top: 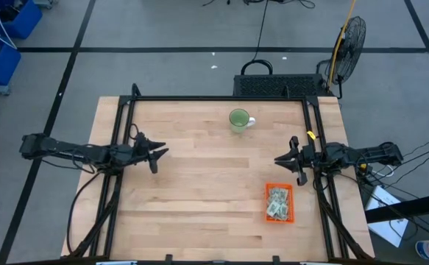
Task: Pick and place Stevia / Truvia into bins
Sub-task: Return to Home Position
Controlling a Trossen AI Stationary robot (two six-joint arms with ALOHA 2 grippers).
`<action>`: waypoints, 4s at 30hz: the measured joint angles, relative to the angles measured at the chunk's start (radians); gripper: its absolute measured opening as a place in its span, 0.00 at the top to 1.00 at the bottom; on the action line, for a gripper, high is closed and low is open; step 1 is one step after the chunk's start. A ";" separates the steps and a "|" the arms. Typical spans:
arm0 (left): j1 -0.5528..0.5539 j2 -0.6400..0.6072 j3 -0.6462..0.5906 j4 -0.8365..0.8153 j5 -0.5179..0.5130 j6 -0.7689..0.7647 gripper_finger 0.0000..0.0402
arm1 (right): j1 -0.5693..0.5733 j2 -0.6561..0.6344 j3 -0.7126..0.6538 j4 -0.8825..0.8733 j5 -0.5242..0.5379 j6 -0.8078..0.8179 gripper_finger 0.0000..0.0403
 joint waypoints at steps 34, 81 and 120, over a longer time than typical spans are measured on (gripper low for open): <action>0.002 -0.375 0.002 -0.098 0.421 0.337 0.64 | 0.000 0.001 0.000 -0.017 -0.004 -0.020 0.89; 0.003 -0.343 0.105 -0.230 0.396 0.320 0.64 | 0.000 0.055 0.002 0.017 -0.079 -0.053 0.89; 0.002 -0.341 0.000 -0.071 0.418 0.314 0.64 | 0.000 0.056 0.002 0.006 -0.079 -0.018 0.89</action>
